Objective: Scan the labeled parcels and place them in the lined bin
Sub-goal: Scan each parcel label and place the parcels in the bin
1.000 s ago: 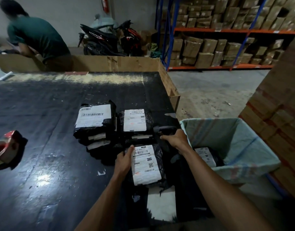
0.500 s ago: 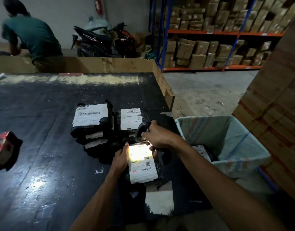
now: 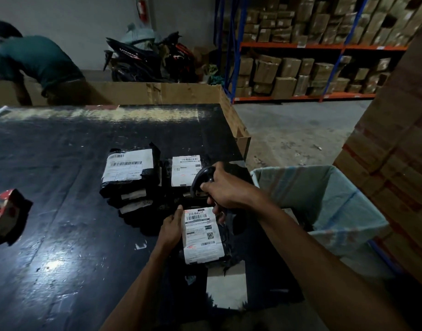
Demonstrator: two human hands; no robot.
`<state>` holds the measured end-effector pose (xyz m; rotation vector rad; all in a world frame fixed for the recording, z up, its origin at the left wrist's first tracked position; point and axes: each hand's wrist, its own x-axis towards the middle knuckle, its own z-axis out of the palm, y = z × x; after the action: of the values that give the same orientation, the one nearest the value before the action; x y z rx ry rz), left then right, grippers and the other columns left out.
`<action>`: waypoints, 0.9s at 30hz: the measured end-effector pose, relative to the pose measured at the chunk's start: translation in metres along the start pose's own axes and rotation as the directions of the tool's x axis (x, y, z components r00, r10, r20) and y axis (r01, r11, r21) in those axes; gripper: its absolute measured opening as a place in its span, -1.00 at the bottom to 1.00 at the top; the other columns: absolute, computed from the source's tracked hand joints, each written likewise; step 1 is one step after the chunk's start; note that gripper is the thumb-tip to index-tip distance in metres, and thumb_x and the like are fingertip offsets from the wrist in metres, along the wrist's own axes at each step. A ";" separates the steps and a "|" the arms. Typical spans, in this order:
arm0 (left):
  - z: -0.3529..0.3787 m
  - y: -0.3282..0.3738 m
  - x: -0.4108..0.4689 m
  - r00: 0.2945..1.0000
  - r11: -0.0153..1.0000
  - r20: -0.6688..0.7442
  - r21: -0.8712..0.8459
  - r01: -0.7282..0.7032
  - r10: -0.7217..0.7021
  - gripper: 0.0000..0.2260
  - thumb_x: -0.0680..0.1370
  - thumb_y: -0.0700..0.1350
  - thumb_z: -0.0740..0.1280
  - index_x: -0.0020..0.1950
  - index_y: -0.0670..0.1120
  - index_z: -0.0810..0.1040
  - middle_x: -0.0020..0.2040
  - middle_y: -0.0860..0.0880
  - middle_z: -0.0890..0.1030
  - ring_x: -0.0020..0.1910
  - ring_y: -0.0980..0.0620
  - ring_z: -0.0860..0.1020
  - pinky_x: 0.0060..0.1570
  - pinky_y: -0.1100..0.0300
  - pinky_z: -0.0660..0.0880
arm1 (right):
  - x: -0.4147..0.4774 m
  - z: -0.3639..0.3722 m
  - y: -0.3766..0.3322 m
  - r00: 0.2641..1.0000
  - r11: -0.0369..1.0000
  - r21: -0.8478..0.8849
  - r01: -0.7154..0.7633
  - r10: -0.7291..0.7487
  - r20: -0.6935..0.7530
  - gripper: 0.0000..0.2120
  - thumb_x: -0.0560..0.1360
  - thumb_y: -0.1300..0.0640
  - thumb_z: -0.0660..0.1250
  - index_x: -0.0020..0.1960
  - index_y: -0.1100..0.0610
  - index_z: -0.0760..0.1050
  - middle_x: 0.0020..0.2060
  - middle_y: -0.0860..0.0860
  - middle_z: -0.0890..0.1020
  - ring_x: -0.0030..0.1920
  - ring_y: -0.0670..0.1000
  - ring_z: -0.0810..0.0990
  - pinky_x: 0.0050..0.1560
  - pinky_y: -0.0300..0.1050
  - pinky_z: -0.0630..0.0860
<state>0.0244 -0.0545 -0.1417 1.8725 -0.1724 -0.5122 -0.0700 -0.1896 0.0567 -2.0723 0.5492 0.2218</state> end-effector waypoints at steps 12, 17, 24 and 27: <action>0.002 0.010 -0.008 0.999 0.998 0.001 -0.035 0.046 -0.046 -0.52 0.67 0.16 0.16 -0.05 -0.16 0.71 -0.16 0.03 0.72 -0.11 0.17 0.64 -0.04 0.22 0.44 | 0.054 -0.016 0.066 0.997 0.967 0.256 0.021 0.000 -0.079 -0.65 0.67 0.11 0.20 0.36 -0.04 0.11 0.14 0.23 0.55 -0.24 0.21 0.75 -0.09 0.24 0.69; 0.000 0.003 -0.002 0.997 0.995 0.013 -0.058 0.082 -0.081 -0.51 0.63 0.23 0.19 -0.05 -0.12 0.73 -0.10 -0.04 0.76 0.00 0.01 0.70 0.21 0.01 0.53 | 0.096 -0.033 0.132 0.961 0.952 0.306 -0.008 0.092 -0.261 -0.60 0.67 0.18 0.20 0.44 0.18 0.15 0.33 0.24 0.47 -0.11 0.15 0.66 -0.24 -0.02 0.68; 0.002 0.010 -0.004 0.983 0.972 0.004 -0.154 0.180 -0.182 -0.55 0.58 0.24 0.25 -0.03 -0.07 0.76 -0.04 -0.11 0.76 0.04 -0.14 0.70 0.30 -0.14 0.49 | 0.120 -0.016 0.177 0.956 0.981 0.179 -0.076 0.123 -0.268 -0.60 0.66 0.14 0.21 0.43 0.26 0.22 0.33 0.24 0.49 0.32 0.20 0.49 0.21 -0.10 0.38; 0.012 0.028 -0.012 0.974 0.931 -0.022 -0.299 0.210 -0.227 -0.62 0.64 0.07 0.23 -0.05 -0.15 0.73 -0.08 -0.16 0.75 -0.16 -0.07 0.73 0.13 -0.09 0.56 | 0.134 -0.018 0.184 0.966 0.992 0.069 -0.102 0.115 -0.229 -0.55 0.63 0.03 0.24 0.44 0.19 0.25 0.31 0.28 0.51 0.31 0.28 0.51 0.24 0.02 0.44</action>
<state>0.0116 -0.0707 -0.1162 1.6175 0.1474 -0.6013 -0.0388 -0.3274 -0.1230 -2.0279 0.8043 0.0249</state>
